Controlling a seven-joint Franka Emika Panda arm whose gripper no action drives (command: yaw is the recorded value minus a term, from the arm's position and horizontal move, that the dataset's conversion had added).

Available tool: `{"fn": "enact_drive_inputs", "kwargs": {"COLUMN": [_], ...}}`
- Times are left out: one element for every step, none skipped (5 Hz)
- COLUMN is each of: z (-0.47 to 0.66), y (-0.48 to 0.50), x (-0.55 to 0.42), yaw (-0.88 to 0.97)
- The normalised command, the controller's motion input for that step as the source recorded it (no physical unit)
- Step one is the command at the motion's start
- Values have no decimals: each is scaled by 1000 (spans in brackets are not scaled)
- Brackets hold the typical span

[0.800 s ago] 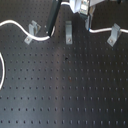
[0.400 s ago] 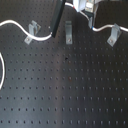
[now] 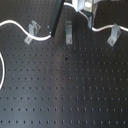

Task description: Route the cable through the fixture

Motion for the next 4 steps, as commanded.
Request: {"fn": "enact_drive_inputs", "kwargs": {"z": [-712,-757,-361,-455], "y": [-341,-355,51,450], "x": [-66,-59,-19,153], "yaw": [-31,-23,420,406]}}
